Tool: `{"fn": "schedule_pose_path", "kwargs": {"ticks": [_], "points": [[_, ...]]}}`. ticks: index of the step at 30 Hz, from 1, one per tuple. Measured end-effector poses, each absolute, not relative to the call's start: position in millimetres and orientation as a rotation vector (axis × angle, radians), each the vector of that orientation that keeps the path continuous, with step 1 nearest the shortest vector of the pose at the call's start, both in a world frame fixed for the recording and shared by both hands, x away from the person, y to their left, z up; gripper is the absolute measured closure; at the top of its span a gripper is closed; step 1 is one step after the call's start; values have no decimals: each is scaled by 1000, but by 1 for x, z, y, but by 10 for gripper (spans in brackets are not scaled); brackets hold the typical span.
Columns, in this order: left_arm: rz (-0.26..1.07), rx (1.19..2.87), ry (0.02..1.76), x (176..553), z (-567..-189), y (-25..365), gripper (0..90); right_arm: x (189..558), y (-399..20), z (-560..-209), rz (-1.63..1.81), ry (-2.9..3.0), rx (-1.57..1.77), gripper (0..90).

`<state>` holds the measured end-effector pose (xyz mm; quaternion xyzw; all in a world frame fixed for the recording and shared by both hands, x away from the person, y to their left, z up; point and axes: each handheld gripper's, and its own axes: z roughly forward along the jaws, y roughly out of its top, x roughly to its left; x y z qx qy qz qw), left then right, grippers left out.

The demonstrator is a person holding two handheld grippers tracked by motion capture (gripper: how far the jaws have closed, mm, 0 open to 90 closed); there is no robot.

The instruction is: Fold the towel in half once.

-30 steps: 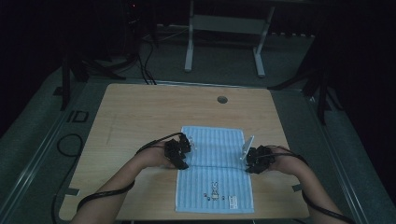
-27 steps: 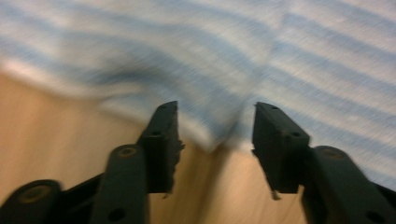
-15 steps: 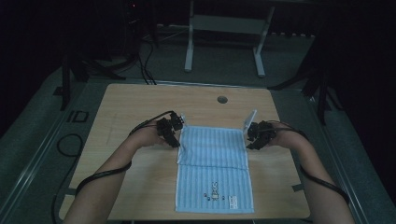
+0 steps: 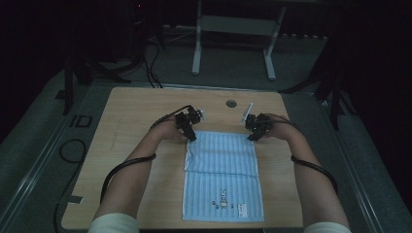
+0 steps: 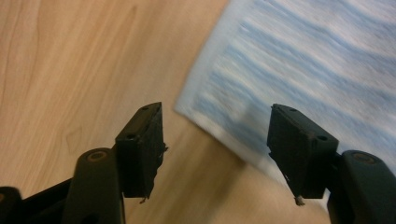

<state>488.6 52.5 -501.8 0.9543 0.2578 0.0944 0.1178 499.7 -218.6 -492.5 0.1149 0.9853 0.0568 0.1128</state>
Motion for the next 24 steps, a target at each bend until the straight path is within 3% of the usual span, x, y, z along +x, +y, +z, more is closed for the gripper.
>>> {"fn": "schedule_pose_path", "kwargs": {"ticks": [10,16,17,18,19,20,21,23,24], "points": [[201,2817,783,505,-520,48,285,508,-217,-515,109,2922,382,573],[89,2776,825,508,-524,49,311,508,-215,-515,94,2948,403,677],[85,2780,809,507,-523,48,380,506,-215,-516,98,2946,399,711],[84,2787,794,505,-522,47,380,506,-215,-516,98,2946,399,711],[75,2797,762,503,-521,44,523,504,-214,-516,88,2933,379,748],[69,2806,746,501,-520,43,523,504,-214,-516,88,2933,379,748],[60,2816,720,499,-519,40,580,503,-213,-516,83,2924,372,761],[43,2832,677,495,-518,37,776,501,-210,-516,47,2896,358,800],[44,2832,669,494,-518,36,776,501,-210,-516,47,2896,358,800]]}}
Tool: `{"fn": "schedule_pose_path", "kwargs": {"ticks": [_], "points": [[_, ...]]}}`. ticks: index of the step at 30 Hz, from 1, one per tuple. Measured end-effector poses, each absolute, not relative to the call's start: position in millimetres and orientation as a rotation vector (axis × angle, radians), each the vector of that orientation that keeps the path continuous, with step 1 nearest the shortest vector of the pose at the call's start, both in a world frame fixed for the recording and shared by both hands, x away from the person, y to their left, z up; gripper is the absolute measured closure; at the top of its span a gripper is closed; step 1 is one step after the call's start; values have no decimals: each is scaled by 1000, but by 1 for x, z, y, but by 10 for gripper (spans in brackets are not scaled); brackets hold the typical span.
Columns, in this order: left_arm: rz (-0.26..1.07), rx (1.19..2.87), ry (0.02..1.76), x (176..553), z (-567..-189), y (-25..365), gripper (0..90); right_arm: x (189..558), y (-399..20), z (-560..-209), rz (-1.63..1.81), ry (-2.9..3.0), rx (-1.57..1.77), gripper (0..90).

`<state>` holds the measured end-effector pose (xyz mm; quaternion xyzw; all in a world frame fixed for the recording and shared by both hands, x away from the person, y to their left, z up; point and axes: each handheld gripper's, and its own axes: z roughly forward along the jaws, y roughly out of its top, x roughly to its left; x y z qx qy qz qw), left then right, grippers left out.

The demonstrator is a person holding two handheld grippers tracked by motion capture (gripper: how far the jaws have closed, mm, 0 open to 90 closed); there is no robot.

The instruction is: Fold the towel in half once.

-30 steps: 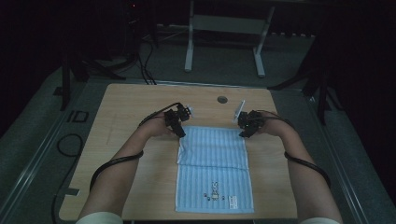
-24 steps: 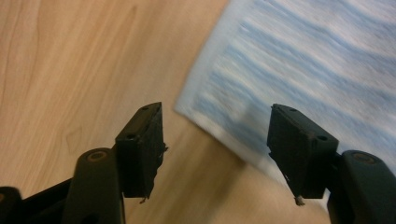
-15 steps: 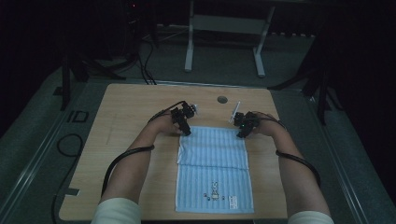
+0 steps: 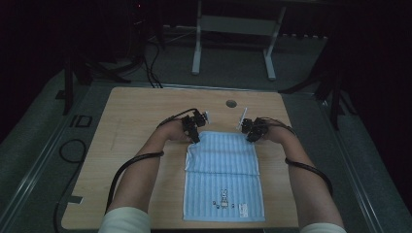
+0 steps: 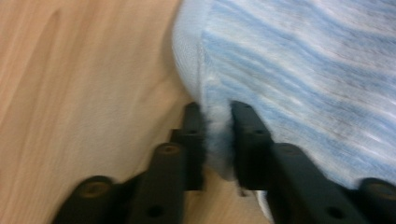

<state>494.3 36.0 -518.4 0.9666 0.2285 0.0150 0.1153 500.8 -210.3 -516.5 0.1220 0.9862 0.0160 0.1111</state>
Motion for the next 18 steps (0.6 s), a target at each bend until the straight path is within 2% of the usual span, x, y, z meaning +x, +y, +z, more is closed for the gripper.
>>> {"fn": "schedule_pose_path", "kwargs": {"ticks": [1,6,11,18], "points": [[79,2844,660,492,-518,34,832,501,-210,-515,43,2894,356,882],[133,2800,653,492,-506,38,844,503,-213,-506,78,2894,402,885],[191,2697,645,492,-474,48,845,507,-217,-485,155,2842,438,887],[352,2610,652,489,-431,60,844,508,-220,-446,266,2747,486,889]]}}
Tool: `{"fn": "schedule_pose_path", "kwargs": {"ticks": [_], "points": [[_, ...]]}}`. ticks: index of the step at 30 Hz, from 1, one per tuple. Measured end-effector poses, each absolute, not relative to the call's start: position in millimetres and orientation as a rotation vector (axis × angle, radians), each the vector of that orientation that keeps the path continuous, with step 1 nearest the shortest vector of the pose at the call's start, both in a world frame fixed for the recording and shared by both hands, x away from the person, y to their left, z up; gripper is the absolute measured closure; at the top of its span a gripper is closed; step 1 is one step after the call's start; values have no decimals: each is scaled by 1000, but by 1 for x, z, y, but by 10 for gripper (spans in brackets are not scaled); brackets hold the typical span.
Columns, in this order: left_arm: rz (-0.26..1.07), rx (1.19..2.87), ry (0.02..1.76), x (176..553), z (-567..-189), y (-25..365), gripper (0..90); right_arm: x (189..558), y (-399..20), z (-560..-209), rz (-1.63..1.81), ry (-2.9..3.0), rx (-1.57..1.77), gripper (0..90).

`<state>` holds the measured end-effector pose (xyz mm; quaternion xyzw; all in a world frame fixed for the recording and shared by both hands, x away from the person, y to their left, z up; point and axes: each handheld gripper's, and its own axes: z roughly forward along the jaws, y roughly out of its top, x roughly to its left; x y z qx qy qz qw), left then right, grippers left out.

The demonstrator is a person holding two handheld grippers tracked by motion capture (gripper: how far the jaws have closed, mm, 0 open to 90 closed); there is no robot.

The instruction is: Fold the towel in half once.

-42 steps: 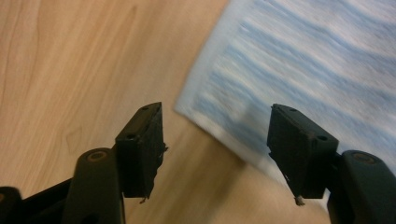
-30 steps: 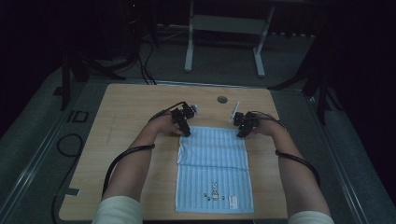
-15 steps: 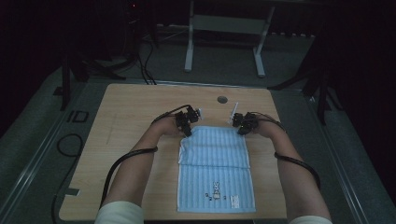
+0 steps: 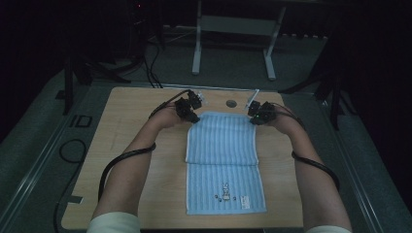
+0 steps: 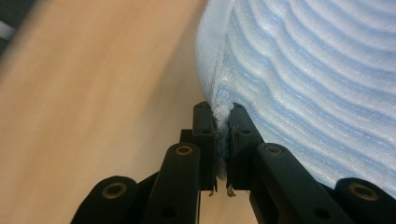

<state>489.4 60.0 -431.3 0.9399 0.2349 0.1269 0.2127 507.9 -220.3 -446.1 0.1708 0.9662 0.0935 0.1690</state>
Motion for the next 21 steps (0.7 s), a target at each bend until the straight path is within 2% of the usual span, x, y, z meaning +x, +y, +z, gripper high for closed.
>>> {"fn": "schedule_pose_path", "kwargs": {"ticks": [1,3,5,6,7,8,12,13,19,21], "points": [[368,2583,658,489,-421,62,844,508,-221,-430,283,2687,493,889],[453,2533,661,487,-400,65,843,508,-221,-422,296,2662,494,889],[508,2504,650,484,-382,68,843,507,-222,-384,350,2540,483,889],[519,2482,666,483,-375,69,843,507,-222,-384,350,2540,483,889],[516,2467,659,481,-365,72,841,502,-221,-361,394,2487,473,888],[563,2457,644,477,-357,73,841,502,-221,-361,394,2487,473,888],[580,2409,631,460,-342,78,839,482,-224,-326,494,2393,445,887],[565,2412,622,454,-340,80,837,468,-227,-321,503,2367,421,888],[542,2460,564,418,-356,83,836,430,-231,-330,510,2365,354,887],[540,2486,515,403,-365,81,836,401,-230,-348,480,2369,305,888]]}}
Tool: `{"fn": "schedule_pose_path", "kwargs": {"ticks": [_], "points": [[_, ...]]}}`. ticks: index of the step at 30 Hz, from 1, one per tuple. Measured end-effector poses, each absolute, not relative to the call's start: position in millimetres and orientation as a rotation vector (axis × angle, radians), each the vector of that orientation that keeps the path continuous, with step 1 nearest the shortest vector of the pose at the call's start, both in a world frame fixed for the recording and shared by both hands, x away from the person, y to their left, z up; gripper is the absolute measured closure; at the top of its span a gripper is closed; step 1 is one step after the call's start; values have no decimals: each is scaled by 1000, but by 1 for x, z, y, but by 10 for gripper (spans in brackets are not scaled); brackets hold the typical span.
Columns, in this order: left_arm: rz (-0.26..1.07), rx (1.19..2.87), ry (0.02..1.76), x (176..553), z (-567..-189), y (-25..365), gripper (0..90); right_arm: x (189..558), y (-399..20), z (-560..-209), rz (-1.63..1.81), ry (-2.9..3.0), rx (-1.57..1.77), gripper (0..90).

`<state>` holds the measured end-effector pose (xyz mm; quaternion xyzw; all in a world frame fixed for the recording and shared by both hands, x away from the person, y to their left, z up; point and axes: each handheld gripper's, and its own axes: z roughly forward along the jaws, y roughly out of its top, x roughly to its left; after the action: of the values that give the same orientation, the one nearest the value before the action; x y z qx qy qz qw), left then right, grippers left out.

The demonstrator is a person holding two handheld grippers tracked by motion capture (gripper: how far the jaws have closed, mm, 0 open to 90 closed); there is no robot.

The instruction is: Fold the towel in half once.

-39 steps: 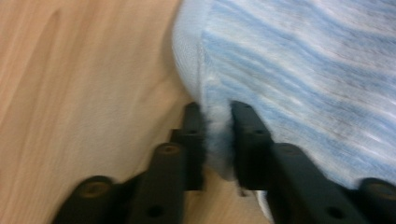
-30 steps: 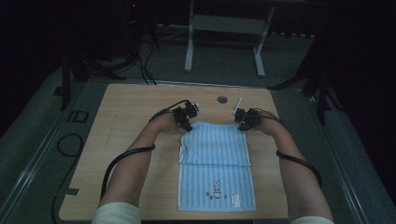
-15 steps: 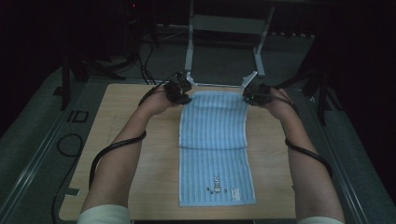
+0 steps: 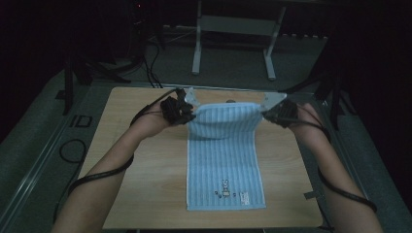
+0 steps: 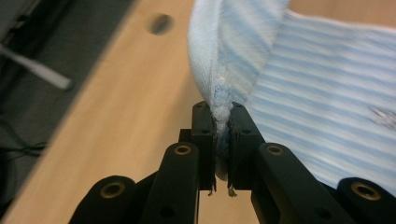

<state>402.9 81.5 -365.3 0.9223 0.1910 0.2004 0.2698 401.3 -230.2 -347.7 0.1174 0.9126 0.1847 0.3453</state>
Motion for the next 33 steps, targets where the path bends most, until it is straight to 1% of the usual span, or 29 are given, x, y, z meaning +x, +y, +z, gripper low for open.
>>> {"fn": "schedule_pose_path", "kwargs": {"ticks": [1,2,3,4,6,7,13,14,15,16,18,21,22,23,24,26,28,30,31,33], "points": [[521,2504,495,398,-369,81,836,401,-230,-348,480,2369,305,888],[542,2517,482,390,-377,79,835,385,-231,-361,487,2390,297,887],[532,2526,473,383,-382,78,835,385,-231,-361,487,2390,297,887],[503,2545,459,377,-388,76,836,376,-232,-368,487,2395,284,887],[515,2578,406,362,-401,72,835,362,-233,-382,473,2412,279,887],[495,2589,391,358,-406,71,835,352,-234,-396,465,2436,256,887],[411,2594,363,328,-436,69,834,318,-243,-442,435,2541,257,885],[389,2601,348,320,-442,69,834,313,-244,-446,439,2554,259,885],[394,2606,327,313,-446,68,829,305,-246,-451,440,2562,269,883],[381,2608,309,307,-449,68,828,293,-250,-457,463,2580,271,881],[379,2603,295,295,-456,68,827,288,-252,-457,473,2576,273,881],[353,2589,318,282,-464,69,822,268,-257,-458,509,2572,282,880],[296,2628,292,271,-471,68,795,258,-259,-459,530,2606,290,864],[296,2628,292,271,-471,68,758,258,-259,-459,530,2606,290,864],[233,2665,258,263,-476,67,758,253,-260,-461,525,2624,283,835],[212,2678,219,251,-478,66,595,238,-266,-462,547,2686,254,724],[198,2649,217,247,-474,69,591,237,-267,-460,555,2678,264,711],[178,2618,246,251,-468,75,579,241,-273,-453,598,2634,310,693],[194,2611,267,253,-466,77,561,245,-275,-450,611,2617,332,664],[206,2612,327,261,-468,80,552,255,-277,-449,597,2589,360,664]]}}
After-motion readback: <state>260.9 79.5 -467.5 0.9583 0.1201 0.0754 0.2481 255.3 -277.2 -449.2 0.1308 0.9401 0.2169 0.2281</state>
